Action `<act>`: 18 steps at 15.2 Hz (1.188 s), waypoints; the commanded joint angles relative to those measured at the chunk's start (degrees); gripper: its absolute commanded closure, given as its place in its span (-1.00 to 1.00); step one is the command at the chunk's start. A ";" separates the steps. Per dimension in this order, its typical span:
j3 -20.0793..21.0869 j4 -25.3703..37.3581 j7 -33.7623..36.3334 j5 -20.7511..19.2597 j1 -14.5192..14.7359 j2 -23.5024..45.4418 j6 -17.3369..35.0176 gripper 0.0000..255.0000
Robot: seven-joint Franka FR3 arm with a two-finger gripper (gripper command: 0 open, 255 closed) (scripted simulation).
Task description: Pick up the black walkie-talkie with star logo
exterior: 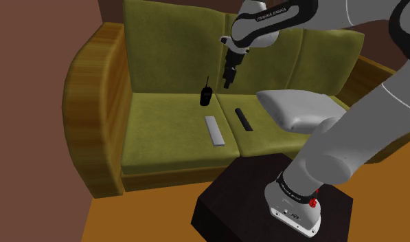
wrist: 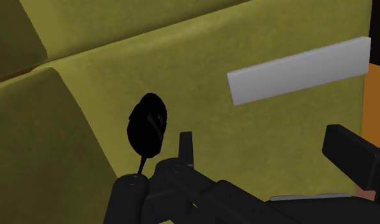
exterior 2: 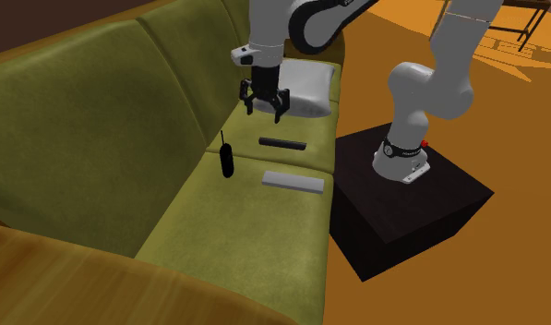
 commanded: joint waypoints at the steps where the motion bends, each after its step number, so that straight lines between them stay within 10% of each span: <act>1: -1.39 2.04 -5.41 2.09 0.51 4.50 2.70 -1.00; 10: -1.32 18.19 -28.28 15.14 -1.83 25.98 7.27 -1.00; 18: -0.13 16.84 -30.51 17.75 -2.71 29.67 11.97 -1.00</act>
